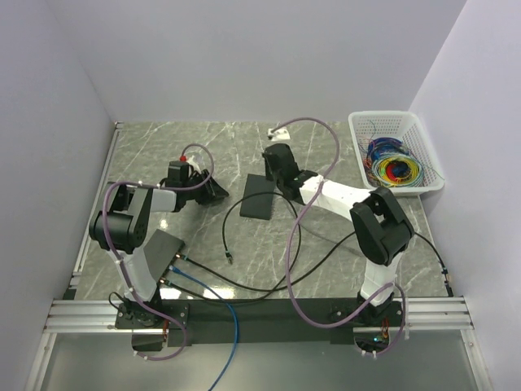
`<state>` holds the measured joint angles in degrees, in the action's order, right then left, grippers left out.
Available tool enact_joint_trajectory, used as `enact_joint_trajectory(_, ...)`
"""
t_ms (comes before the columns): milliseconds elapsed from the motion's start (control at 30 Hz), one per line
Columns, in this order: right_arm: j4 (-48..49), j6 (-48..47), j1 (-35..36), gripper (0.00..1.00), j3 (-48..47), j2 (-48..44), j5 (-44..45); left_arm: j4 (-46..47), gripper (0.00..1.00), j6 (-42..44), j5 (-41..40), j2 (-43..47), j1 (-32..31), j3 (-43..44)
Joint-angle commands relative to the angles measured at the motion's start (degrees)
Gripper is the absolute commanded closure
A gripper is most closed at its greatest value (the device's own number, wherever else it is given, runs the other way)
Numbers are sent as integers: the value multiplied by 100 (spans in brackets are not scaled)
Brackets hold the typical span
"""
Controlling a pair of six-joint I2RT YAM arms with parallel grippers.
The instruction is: Insert the plug into the switch port
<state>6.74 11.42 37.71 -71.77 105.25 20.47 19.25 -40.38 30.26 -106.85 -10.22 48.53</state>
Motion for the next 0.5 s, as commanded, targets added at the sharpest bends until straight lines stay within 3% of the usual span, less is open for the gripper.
enact_joint_trajectory(0, -630, 947, -106, 100, 268, -224, 756, -35, 61, -66, -152, 156, -7, -81)
enact_joint_trajectory(167, -1385, 1494, -133, 100, 312, -14, 678, 9, 61, -145, -91, 155, -77, -19)
enact_joint_trajectory(467, -1097, 1873, 51, 100, 708, 364, -780, 70, 61, -312, 15, -73, -226, 279)
